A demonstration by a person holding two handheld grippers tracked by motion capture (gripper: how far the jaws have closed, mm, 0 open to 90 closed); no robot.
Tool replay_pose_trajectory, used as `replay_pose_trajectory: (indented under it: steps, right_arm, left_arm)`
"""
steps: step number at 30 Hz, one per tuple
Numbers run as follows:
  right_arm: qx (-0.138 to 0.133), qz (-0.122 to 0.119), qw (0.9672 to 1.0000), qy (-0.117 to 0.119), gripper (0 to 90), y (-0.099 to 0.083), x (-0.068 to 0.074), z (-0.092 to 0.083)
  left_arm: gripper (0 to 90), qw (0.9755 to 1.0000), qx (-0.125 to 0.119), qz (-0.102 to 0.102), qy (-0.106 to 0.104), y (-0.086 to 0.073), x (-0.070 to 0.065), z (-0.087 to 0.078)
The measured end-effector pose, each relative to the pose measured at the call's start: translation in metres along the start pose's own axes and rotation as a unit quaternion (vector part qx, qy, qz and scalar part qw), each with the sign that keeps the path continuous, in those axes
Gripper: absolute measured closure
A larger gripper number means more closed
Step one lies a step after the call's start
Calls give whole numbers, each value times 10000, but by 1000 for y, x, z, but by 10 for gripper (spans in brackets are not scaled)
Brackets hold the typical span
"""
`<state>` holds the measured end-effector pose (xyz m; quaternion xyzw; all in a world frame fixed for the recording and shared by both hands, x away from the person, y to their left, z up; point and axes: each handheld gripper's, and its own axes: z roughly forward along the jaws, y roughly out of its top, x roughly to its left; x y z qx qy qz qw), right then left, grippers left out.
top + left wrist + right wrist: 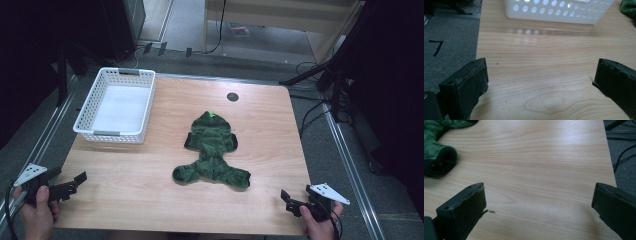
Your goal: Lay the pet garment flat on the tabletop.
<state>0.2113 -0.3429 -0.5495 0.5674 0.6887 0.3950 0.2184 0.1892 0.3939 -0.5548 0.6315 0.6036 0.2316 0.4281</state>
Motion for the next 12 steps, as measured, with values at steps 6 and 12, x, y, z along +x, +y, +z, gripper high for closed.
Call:
replay_pose_trajectory:
  steps: [6,12]
  right_arm:
    - [78,-11,10000,-47,0,1,0,2]
    - [133,13,9999,-87,0,1,0,2]
  left_arm:
    - [0,10000,-28,14,-71,0,0,0]
    - [1,9999,21,-21,-128,1,1,1]
